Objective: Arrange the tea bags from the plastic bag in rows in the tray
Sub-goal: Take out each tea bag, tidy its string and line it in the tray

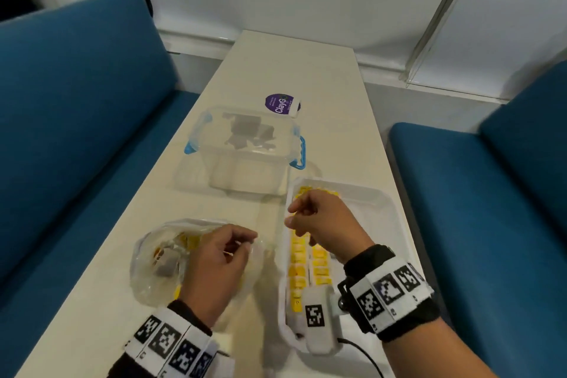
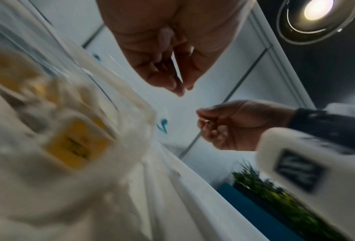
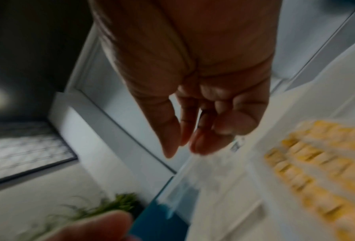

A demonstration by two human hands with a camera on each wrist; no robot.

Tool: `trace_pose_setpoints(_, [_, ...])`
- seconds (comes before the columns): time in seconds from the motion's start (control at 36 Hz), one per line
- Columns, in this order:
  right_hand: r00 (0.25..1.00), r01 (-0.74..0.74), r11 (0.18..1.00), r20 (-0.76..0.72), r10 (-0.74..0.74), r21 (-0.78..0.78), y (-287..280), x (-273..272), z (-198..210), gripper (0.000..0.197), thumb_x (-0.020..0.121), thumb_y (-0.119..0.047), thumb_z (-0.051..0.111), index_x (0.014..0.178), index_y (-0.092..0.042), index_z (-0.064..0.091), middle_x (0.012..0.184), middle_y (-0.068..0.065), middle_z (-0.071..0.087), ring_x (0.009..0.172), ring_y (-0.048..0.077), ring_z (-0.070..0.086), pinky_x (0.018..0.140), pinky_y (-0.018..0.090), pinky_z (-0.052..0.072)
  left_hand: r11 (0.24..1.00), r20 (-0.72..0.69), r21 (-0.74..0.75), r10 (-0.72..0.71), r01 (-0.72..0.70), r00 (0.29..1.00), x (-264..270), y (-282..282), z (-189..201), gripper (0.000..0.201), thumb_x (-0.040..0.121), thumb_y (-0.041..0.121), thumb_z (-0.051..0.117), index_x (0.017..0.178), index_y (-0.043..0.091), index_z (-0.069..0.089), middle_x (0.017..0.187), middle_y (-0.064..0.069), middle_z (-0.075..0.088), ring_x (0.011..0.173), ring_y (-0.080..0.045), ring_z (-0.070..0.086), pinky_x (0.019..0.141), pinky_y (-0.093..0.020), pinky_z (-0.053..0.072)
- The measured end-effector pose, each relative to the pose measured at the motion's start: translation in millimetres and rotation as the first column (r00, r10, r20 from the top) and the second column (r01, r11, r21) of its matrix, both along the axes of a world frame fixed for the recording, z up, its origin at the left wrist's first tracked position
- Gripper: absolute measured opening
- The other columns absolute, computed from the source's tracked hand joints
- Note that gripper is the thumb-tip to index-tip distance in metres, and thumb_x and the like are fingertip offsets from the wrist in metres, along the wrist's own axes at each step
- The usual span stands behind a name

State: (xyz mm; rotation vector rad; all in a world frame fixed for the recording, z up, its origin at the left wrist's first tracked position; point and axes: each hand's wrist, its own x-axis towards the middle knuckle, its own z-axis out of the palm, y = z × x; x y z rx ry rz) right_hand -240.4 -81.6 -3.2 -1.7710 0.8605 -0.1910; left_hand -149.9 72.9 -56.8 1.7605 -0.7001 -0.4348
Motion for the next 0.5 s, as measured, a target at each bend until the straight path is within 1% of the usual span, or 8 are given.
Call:
trace_pose_setpoints(0.11, [0.982,-0.187,0.979,0.025,0.185,0.079,45,27,12,0.015,0.081,-0.003,0.067,0.08,-0.016,0.059,0.071,0.002,0.06,0.068,0.018,0.061,0.048,0.02,0.042,0.98,0.281,0.07,0.16,-0.186,0.946,33,32,-2,0.039,0.075,-0.01,0.063,0.069,0.028,0.06,0.094,0.003,0.061,0.088,-0.007,0.057,0.082,-0.024,0.045])
trace_pose_setpoints(0.17, [0.972,-0.234,0.969,-0.012,0.235,0.08,62,41,10,0.013,0.08,-0.005,0.068,0.083,-0.015,0.061,0.079,0.006,0.061,0.073,0.018,0.058,0.052,0.021,0.043,0.929,0.419,0.239,0.163,-0.282,0.893,44,46,-6,0.03,0.074,-0.003,0.068,0.074,0.027,0.066,0.117,-0.004,0.055,0.109,-0.024,0.048,0.093,-0.034,0.038])
trace_pose_setpoints(0.28, [0.926,-0.335,0.941,-0.205,0.318,-0.055,84,67,0,0.023,0.081,-0.006,0.067,0.102,0.003,0.066,0.094,0.016,0.064,0.079,0.021,0.057,0.067,0.031,0.048,0.779,0.379,0.537,0.12,-0.324,0.917,52,67,-20,0.023,0.08,0.015,0.068,0.095,0.032,0.068,0.15,-0.005,0.024,0.134,-0.03,0.022,0.106,-0.046,0.025])
trace_pose_setpoints(0.33, [0.871,-0.411,0.906,-0.339,0.356,-0.103,93,79,-8,0.023,0.082,-0.006,0.063,0.1,0.009,0.065,0.098,0.022,0.065,0.084,0.029,0.062,0.073,0.036,0.052,0.747,0.32,0.603,0.096,-0.281,0.943,56,71,-24,0.03,0.084,0.022,0.063,0.11,0.037,0.062,0.153,-0.006,0.017,0.134,-0.03,0.024,0.107,-0.045,0.028])
trace_pose_setpoints(0.39, [0.797,-0.494,0.85,-0.485,0.36,-0.181,99,87,-15,0.015,0.085,-0.006,0.057,0.073,0.003,0.058,0.076,0.015,0.057,0.078,0.029,0.057,0.064,0.032,0.049,0.752,0.212,0.631,0.07,-0.192,0.975,60,74,-27,0.047,0.084,0.016,0.058,0.126,0.036,0.052,0.15,-0.007,0.022,0.128,-0.031,0.037,0.105,-0.041,0.035])
trace_pose_setpoints(0.42, [0.763,-0.531,0.814,-0.55,0.339,-0.235,100,89,-20,0.024,0.086,-0.005,0.054,0.062,-0.003,0.049,0.069,0.009,0.049,0.075,0.027,0.053,0.06,0.03,0.045,0.766,0.141,0.628,0.06,-0.136,0.988,62,76,-28,0.057,0.081,0.008,0.054,0.132,0.033,0.047,0.146,-0.008,0.026,0.121,-0.03,0.045,0.102,-0.038,0.039])
trace_pose_setpoints(0.44, [0.722,-0.579,0.768,-0.61,0.326,-0.275,103,90,-23,0.03,0.087,-0.005,0.05,0.058,-0.007,0.043,0.067,0.007,0.046,0.077,0.027,0.053,0.062,0.03,0.043,0.777,0.086,0.623,0.049,-0.092,0.995,63,78,-28,0.065,0.079,0.001,0.051,0.137,0.03,0.042,0.141,-0.008,0.03,0.114,-0.029,0.05,0.097,-0.034,0.042])
trace_pose_setpoints(0.5, [0.658,-0.658,0.684,-0.683,0.318,-0.315,105,91,-30,0.023,0.089,-0.005,0.048,0.066,-0.006,0.049,0.082,0.01,0.057,0.091,0.029,0.059,0.077,0.034,0.047,0.784,0.044,0.618,0.039,-0.057,0.998,62,82,-28,0.071,0.078,-0.005,0.049,0.141,0.027,0.036,0.135,-0.006,0.033,0.1,-0.027,0.056,0.085,-0.028,0.045])
